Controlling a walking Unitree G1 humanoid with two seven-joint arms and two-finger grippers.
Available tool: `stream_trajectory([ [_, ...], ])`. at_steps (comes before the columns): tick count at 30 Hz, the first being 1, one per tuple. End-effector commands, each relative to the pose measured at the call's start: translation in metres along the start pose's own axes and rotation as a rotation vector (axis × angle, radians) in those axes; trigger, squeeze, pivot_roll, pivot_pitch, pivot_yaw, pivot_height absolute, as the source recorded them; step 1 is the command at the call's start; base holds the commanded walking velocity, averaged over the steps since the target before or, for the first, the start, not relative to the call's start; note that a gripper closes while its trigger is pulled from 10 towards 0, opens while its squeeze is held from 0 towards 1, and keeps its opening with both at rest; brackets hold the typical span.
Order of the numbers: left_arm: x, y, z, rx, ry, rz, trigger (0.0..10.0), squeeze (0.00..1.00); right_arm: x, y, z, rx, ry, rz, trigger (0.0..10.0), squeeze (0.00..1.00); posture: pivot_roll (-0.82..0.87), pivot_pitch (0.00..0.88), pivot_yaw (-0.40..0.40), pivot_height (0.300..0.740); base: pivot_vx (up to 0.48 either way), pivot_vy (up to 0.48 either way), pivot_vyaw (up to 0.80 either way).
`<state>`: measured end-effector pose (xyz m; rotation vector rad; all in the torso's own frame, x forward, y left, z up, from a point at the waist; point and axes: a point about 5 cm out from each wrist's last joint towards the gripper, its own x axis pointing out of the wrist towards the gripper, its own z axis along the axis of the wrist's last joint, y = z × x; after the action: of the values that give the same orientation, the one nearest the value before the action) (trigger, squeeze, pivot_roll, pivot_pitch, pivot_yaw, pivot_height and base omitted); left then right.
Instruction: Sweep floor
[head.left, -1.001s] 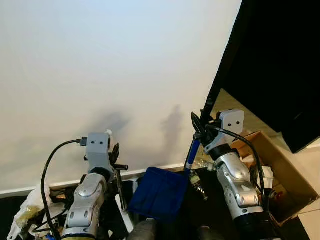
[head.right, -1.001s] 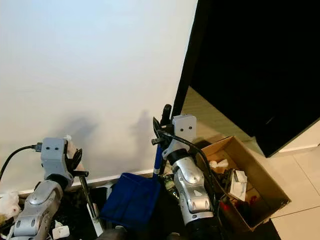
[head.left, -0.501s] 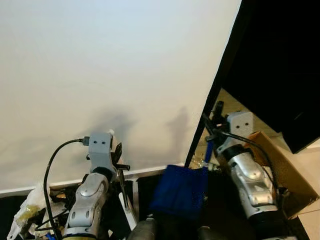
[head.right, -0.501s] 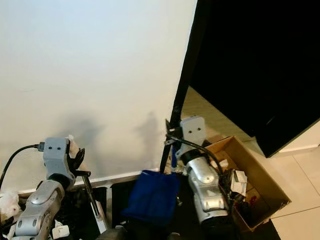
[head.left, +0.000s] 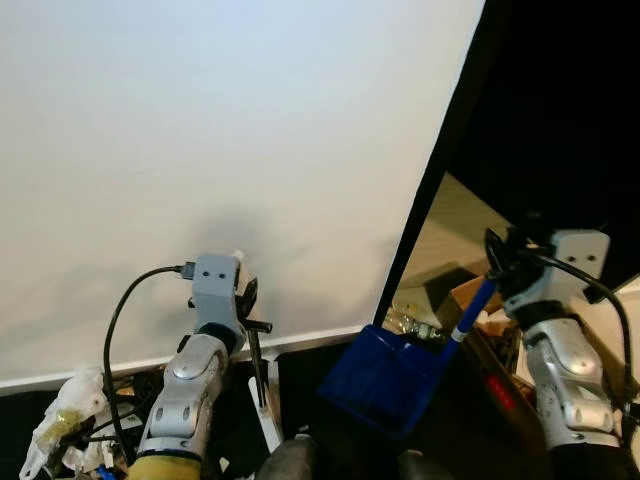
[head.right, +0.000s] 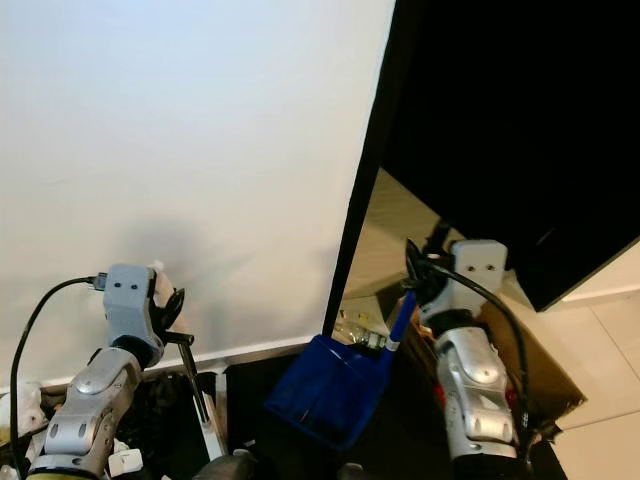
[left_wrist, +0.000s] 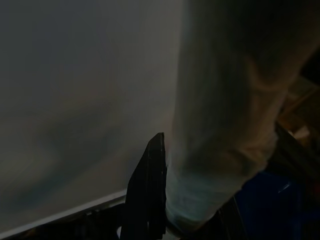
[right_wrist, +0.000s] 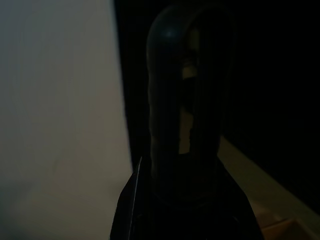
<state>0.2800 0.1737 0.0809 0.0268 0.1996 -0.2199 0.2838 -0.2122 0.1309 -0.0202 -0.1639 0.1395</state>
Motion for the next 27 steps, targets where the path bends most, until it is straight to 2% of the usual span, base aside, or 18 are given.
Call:
stream_trajectory([
  [1, 0.003, -0.004, 0.000, 0.026, -0.001, -0.043, 10.0, 0.00, 0.001, 0.006, 0.004, -0.027, -0.006, 0.071, 10.0, 0.00, 0.11, 0.148, 0.034, 0.740, 0.000, 0.000, 0.00],
  [8, 0.007, -0.004, 0.005, 0.026, -0.016, -0.050, 10.0, 0.00, 0.012, 0.011, 0.014, 0.013, -0.040, 0.081, 10.0, 0.00, 0.12, 0.142, 0.030, 0.740, 0.000, 0.000, 0.00],
  [14, 0.006, -0.002, 0.003, 0.026, -0.018, -0.042, 10.0, 0.00, 0.010, 0.017, 0.013, 0.035, -0.024, 0.125, 10.0, 0.00, 0.12, 0.137, 0.022, 0.740, 0.000, -0.343, 0.00],
  [24, 0.006, -0.001, 0.002, 0.022, -0.020, -0.038, 10.0, 0.00, 0.011, 0.016, 0.013, 0.040, -0.021, 0.131, 10.0, 0.00, 0.12, 0.133, 0.022, 0.740, 0.000, -0.380, 0.00],
  [27, 0.007, 0.000, 0.003, 0.017, -0.021, -0.029, 10.0, 0.00, 0.010, 0.015, 0.013, 0.042, -0.020, 0.132, 10.0, 0.00, 0.12, 0.132, 0.021, 0.740, 0.000, 0.000, 0.00],
])
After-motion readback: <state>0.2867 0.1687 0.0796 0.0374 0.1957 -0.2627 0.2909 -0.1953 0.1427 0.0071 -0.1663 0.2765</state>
